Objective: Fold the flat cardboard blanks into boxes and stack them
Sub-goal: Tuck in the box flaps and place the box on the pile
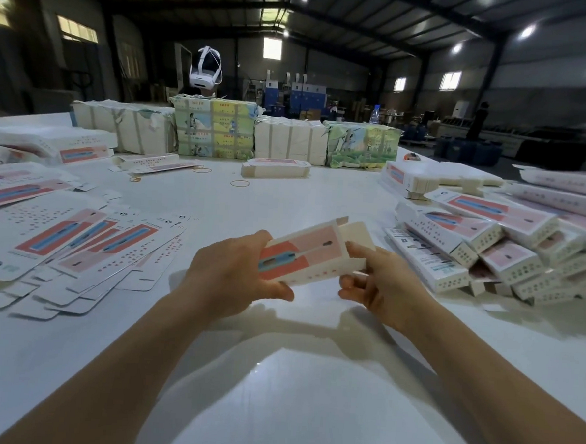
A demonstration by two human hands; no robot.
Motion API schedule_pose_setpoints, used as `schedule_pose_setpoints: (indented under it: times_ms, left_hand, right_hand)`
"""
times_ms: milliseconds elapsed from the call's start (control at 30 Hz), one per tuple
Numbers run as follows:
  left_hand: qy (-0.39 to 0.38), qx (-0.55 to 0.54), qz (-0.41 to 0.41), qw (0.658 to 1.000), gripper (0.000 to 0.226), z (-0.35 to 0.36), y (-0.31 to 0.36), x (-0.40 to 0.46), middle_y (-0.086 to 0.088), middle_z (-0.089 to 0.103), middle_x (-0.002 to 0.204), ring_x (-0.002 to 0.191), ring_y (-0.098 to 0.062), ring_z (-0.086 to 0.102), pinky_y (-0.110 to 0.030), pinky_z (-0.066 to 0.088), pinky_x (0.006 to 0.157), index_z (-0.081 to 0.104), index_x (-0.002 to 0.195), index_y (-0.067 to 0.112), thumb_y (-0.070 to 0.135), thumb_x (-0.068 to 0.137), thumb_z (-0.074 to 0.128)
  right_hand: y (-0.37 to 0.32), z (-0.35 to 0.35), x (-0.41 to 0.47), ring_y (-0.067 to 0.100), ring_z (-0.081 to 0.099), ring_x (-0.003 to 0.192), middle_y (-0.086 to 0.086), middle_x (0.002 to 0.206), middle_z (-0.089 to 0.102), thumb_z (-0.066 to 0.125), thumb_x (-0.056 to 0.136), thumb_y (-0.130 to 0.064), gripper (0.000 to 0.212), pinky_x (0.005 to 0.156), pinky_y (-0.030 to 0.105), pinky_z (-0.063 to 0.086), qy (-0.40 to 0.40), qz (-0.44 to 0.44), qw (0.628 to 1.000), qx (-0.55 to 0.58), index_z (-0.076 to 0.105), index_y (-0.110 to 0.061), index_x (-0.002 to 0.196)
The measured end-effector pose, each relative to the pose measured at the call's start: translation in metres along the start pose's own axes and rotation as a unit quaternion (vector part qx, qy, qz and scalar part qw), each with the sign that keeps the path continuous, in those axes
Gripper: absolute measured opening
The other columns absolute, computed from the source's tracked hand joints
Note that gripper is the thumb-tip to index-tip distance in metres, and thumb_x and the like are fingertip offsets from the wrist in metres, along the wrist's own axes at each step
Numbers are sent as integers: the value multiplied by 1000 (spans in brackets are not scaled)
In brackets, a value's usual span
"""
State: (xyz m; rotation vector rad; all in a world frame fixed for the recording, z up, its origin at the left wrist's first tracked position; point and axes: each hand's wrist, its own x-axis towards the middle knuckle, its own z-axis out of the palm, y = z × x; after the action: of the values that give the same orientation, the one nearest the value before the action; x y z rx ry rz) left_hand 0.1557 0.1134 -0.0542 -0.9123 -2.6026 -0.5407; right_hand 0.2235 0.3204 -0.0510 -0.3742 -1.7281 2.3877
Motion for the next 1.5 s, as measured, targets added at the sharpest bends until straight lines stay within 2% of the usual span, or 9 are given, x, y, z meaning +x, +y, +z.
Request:
schedule_pose_setpoints:
  times_ms: [133,233,433,867,933,1033,1167,1300,1500]
  left_hand:
    - [1,-31,-43,999,54,-3,-7,1,17,55,86,69,-5,57,-31,54,64,48,101,33,69,64,65]
    - [-9,-32,-57,998,53,-3,-4,1,14,56,88,71,-8,60,-33,55,67,48,102,33,68,67,66]
    - [-36,-33,-59,997,54,0,5,-3,15,56,93,72,-7,60,-25,53,64,47,106,34,69,69,64]
    - [-35,-63,-31,997,53,8,12,-3,15,54,110,80,-7,59,-25,56,72,41,114,34,66,76,59]
    - [-23,-59,-26,998,52,8,12,-3,15,54,111,78,-7,59,-23,55,70,41,114,35,66,76,58]
    - [-3,-29,-10,1000,52,6,11,-4,15,56,110,75,-7,57,-21,52,65,41,112,36,68,75,58]
    - [18,-5,13,1000,57,5,11,-5,12,59,112,79,-8,54,-25,53,68,44,116,33,66,73,62]
    - [27,-3,7,1000,61,7,13,-5,11,59,112,79,-8,53,-24,50,67,43,119,31,68,73,60]
    - [56,63,6,996,66,18,23,-4,9,58,109,75,-8,42,-18,28,56,41,121,28,74,74,50]
  right_hand:
    - [5,-8,1,12,59,53,8,76,59,60,90,-12,3,49,28,52,143,-233,956,-102,58,-13,92]
    - [13,-4,-3,8,60,58,-5,69,64,60,88,-3,20,51,22,52,116,-311,925,-184,66,-21,85]
    - [21,5,-4,2,55,69,-3,91,57,59,91,-12,25,60,15,47,79,-305,909,-274,67,-24,112]
    - [22,10,-12,6,46,70,-7,83,43,60,91,-10,21,63,7,35,97,-381,814,-427,72,-15,107]
    - [18,11,-14,9,49,81,-6,91,45,62,89,-9,22,69,6,35,113,-403,783,-460,72,-13,108]
    - [13,8,-16,18,37,121,1,127,44,65,84,-14,47,102,20,30,117,-440,736,-501,55,-13,130]
    - [10,6,-17,9,20,134,-25,132,31,61,88,-11,81,117,45,12,-7,-362,798,-483,5,-34,140]
    - [15,9,-20,16,35,122,-16,113,43,60,88,-3,78,110,39,29,10,-371,813,-450,10,-33,139]
    - [26,23,-24,15,31,129,-11,124,29,45,93,2,73,108,24,29,18,-331,840,-429,9,-44,137]
